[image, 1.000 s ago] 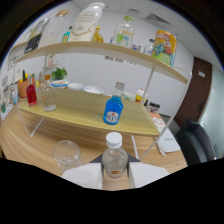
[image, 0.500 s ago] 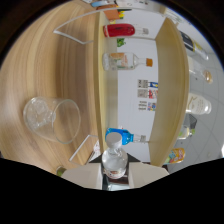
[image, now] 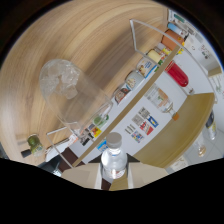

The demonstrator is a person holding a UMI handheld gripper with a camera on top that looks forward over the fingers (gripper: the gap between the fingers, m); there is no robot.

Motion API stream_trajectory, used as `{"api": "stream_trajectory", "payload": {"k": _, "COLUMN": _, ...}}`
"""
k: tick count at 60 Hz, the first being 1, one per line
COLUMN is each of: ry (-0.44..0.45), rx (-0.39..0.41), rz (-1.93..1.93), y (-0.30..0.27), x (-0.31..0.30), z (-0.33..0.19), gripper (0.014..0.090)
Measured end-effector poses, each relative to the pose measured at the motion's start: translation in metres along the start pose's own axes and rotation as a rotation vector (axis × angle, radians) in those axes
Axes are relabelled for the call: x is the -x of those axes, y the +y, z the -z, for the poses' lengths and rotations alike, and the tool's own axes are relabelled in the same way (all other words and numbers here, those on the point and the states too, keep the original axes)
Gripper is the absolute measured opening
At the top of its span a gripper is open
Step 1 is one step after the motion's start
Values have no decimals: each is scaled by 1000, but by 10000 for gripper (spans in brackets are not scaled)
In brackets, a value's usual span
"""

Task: Make me a cup of Mojito.

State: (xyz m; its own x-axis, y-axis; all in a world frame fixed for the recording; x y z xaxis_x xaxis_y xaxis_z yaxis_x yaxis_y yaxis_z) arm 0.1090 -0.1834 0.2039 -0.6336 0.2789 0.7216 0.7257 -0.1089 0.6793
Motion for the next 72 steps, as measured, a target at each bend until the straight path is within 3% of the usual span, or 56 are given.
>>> {"api": "stream_trajectory", "payload": {"k": 14, "ry": -21, "rx": -53, "rz": -303, "y": 11, "x": -7, "z": 5, "gripper": 351}}
{"api": "stream_trajectory", "payload": {"k": 27, "ry": -47, "rx": -232, "rz": -1153, "y": 40, "x": -40, "z": 19, "gripper": 353}}
{"api": "stream_trajectory", "payload": {"k": 35, "ry": -97, "rx": -286, "rz": -1588, "y": 56, "x": -30, "z": 20, "gripper": 354}}
{"api": "stream_trajectory", "payload": {"k": 45, "ry": -285, "rx": -334, "rz": -2033, "y": 31, "x": 20, "z": 13, "gripper": 354}}
{"api": "stream_trajectory", "payload": {"k": 58, "ry": -528, "rx": -278, "rz": -2220, "y": -33, "x": 94, "z": -8, "gripper": 353}}
{"api": "stream_trajectory", "payload": {"k": 72, "ry": -664, "rx": -230, "rz": -2178, "y": -78, "x": 145, "z": -20, "gripper": 353}}
